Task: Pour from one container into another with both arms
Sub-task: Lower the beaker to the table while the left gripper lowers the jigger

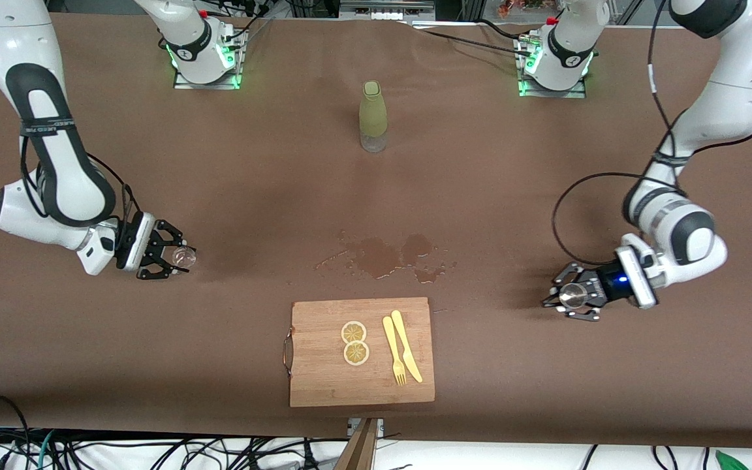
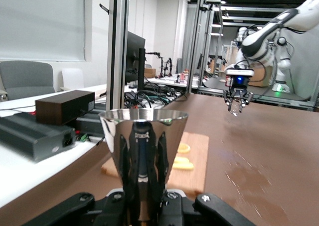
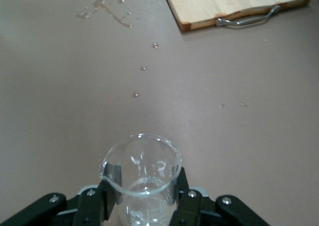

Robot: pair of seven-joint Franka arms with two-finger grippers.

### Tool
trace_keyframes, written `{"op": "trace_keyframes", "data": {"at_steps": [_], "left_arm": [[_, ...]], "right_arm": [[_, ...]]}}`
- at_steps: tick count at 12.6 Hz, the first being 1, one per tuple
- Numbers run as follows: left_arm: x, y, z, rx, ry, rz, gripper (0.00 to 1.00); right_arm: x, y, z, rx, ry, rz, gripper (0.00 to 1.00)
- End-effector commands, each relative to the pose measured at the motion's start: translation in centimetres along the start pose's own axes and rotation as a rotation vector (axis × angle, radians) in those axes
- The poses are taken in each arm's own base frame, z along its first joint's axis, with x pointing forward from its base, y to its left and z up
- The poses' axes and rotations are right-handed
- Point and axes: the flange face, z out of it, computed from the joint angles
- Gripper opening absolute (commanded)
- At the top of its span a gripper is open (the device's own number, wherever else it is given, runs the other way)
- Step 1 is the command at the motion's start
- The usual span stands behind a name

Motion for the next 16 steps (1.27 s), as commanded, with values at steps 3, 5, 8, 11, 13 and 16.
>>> {"op": "trace_keyframes", "data": {"at_steps": [3,5,8,11,13,16], "left_arm": [[-2.2,1.3,-8.8,-0.075,-0.041,-0.021,0.00],[-3.6,1.8,-11.4,-0.087,-0.040,-0.040,0.00],[-5.5,2.7,-13.2,-0.096,-0.019,-0.031,0.00],[-7.2,3.2,-14.0,-0.091,0.006,0.010,0.00],[-8.4,3.4,-14.0,-0.083,0.023,0.035,0.00],[-11.1,4.3,-14.3,-0.088,0.043,0.040,0.00]], "right_arm": [[-4.1,-0.8,1.2,0.051,0.122,-0.001,0.33],[-5.9,-1.1,1.8,0.068,0.167,0.019,0.34],[-8.2,-1.7,1.8,0.091,0.189,0.042,0.35],[-9.3,-1.6,1.0,0.083,0.183,0.039,0.35],[-10.2,-1.7,0.8,0.081,0.181,0.048,0.36],[-11.0,-1.6,1.5,0.089,0.184,0.050,0.37]]}}
